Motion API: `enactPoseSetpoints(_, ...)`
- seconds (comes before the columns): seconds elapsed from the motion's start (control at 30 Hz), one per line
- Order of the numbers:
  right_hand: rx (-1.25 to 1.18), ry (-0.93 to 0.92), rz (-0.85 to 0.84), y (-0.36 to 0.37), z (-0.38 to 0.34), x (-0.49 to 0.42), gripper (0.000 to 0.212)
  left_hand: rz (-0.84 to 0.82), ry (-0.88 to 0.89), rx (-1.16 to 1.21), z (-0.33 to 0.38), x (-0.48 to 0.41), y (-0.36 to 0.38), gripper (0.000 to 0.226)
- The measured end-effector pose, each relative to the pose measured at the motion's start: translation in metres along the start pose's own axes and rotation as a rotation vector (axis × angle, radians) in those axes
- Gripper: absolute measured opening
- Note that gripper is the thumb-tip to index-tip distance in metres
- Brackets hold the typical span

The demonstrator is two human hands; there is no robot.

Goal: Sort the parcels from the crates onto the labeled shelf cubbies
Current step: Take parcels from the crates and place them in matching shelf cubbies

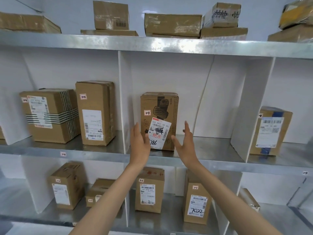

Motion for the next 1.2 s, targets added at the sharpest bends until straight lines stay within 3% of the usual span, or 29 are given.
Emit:
enactPoseSetpoints(0.23,0.024,-0.252,0.101,-0.026,-0.074,0.067,0.055,0.189,0.191,0.004,0.056,0.060,-0.064,0.029)
enactPoseSetpoints(0.4,-0.064,-0.323,-0.011,-0.009,-0.120,0.124,0.043,0.275,0.217,-0.020,0.079,0.115,-0.124,0.023)
enactPoseSetpoints(0.8,-0.204,-0.393,-0.400,0.103,-0.216,0.260,0.039,0.462,-0.024,-0.259,0.034,0.219,-0.311,0.019)
enactPoseSetpoints(1.2,-0.358,-0.474,-0.872,0.296,-0.294,0.463,0.036,0.714,-0.304,-0.552,-0.059,0.380,-0.568,0.018)
Point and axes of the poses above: each hand's wrist, its own x-axis away from the middle knuckle, its own y-axis out of the palm, z = x × y, the point moved 5 cm from there along -x, towards the middle knuckle, and after that the axes turned 4 degrees about -x, right-handed, at the moved point
